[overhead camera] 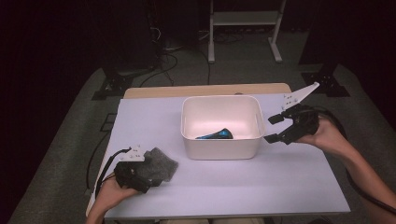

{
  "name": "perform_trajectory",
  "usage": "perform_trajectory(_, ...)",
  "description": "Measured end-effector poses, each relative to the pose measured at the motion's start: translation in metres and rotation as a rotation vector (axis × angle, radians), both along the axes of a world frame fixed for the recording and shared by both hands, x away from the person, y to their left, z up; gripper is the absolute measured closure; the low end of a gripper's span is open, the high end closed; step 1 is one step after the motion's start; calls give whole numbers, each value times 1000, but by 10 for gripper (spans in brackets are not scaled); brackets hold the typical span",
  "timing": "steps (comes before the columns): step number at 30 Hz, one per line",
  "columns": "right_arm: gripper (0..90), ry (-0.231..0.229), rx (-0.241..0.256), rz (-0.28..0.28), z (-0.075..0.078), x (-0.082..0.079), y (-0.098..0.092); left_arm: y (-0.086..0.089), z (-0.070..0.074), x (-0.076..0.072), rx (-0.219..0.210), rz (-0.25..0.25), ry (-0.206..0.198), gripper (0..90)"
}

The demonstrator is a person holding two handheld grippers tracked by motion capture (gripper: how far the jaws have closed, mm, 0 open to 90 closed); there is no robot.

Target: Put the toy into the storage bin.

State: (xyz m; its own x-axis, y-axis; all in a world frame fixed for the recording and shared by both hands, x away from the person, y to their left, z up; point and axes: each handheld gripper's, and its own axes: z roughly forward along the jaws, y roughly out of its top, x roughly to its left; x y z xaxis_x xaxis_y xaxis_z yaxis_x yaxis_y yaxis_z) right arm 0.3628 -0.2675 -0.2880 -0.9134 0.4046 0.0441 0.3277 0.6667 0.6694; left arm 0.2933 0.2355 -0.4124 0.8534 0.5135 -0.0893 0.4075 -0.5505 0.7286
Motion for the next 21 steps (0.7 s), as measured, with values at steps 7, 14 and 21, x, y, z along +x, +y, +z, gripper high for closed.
perform_trajectory(7,218,13,16,-33,-10,-5,-15,0,0,0,-2,4,-3,60)
perform_trajectory(14,206,25,34,-55,-23,-10,-27,-1,0,1,-3,5,-8,60)
perform_trajectory(21,199,28,41,-67,-36,-14,-31,-2,-1,1,-4,6,-10,60)
